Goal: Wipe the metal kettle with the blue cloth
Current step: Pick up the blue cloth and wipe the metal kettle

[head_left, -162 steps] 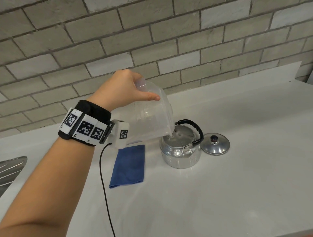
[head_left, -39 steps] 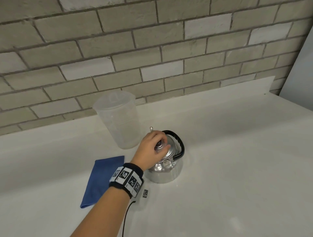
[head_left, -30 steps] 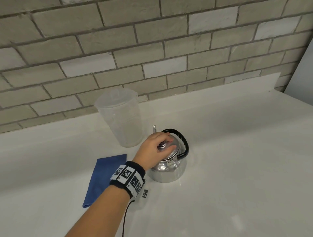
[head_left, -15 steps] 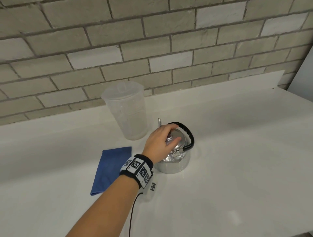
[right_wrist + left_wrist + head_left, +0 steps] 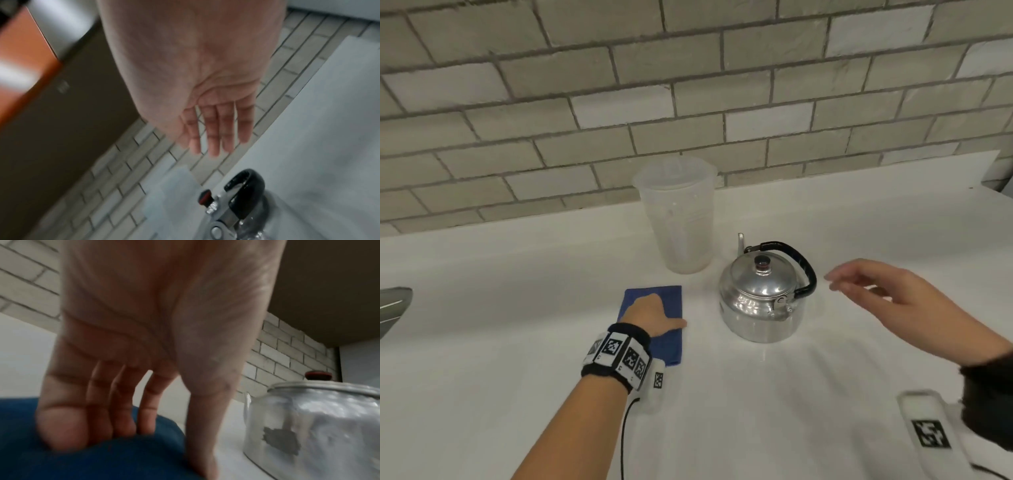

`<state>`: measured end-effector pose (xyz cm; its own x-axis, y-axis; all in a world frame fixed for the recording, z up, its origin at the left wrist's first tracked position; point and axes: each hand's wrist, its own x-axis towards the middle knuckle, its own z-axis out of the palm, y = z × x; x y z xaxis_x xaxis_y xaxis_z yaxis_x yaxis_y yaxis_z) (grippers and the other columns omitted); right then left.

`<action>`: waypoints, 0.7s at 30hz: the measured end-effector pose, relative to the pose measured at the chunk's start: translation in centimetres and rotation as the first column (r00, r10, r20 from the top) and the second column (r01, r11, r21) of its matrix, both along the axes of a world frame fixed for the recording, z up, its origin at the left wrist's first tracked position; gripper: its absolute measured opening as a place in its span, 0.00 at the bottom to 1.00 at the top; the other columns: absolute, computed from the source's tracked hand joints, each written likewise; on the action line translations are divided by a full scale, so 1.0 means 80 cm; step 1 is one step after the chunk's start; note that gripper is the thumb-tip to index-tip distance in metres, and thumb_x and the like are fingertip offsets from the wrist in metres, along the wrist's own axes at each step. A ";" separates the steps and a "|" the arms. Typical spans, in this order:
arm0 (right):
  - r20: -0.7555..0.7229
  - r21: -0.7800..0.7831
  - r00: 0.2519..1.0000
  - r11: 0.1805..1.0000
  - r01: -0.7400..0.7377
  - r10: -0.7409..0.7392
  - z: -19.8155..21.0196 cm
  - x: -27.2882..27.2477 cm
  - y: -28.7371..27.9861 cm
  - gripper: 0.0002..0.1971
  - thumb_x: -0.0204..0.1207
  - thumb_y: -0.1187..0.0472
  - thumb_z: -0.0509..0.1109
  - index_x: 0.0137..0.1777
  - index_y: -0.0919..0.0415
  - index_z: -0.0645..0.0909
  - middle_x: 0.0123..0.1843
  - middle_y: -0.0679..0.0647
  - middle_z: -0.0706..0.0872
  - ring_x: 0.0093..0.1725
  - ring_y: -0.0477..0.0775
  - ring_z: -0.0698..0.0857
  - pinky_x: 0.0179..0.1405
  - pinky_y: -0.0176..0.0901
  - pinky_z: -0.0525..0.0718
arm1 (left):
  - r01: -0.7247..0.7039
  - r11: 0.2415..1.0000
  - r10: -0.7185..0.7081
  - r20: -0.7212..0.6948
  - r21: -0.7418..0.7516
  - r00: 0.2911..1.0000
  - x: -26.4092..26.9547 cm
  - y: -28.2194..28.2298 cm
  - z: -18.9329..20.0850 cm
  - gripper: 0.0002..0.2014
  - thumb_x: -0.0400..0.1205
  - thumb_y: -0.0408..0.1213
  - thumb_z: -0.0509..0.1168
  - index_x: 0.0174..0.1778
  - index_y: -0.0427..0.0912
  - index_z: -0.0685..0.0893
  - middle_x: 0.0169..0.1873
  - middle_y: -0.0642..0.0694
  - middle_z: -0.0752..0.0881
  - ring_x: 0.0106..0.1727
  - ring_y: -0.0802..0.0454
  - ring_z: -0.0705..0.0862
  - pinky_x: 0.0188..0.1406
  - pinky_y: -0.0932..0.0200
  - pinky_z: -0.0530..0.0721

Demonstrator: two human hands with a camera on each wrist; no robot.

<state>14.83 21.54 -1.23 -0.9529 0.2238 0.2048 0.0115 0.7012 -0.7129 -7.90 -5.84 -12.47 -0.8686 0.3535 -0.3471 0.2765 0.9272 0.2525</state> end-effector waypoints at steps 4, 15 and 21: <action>0.183 0.031 0.976 0.993 0.117 -0.121 -0.032 -0.095 0.016 0.16 0.82 0.54 0.63 0.68 0.53 0.76 0.68 0.57 0.80 0.64 0.55 0.80 0.57 0.40 0.73 | 0.077 0.992 -0.077 -0.001 -0.099 0.997 -0.006 0.008 0.001 0.21 0.80 0.50 0.71 0.32 0.41 0.72 0.32 0.48 0.76 0.47 0.44 0.81 0.45 0.54 0.78; 0.447 0.108 0.863 0.972 0.210 -0.236 -0.053 -0.174 0.044 0.29 0.80 0.47 0.62 0.76 0.62 0.68 0.75 0.65 0.68 0.62 0.65 0.80 0.69 0.55 0.75 | -0.177 0.670 0.058 0.187 0.721 0.981 0.013 0.023 0.030 0.10 0.82 0.29 0.69 0.38 0.36 0.74 0.30 0.40 0.79 0.27 0.54 0.85 0.28 0.61 0.89; 0.369 0.027 0.925 0.996 0.085 -0.089 -0.066 -0.185 0.032 0.17 0.84 0.63 0.55 0.70 0.66 0.73 0.50 0.63 0.85 0.47 0.61 0.82 0.46 0.44 0.76 | -0.020 0.619 0.071 -0.030 0.785 0.997 0.045 0.125 0.015 0.12 0.83 0.43 0.70 0.38 0.51 0.73 0.46 0.48 0.75 0.45 0.54 0.76 0.51 0.73 0.75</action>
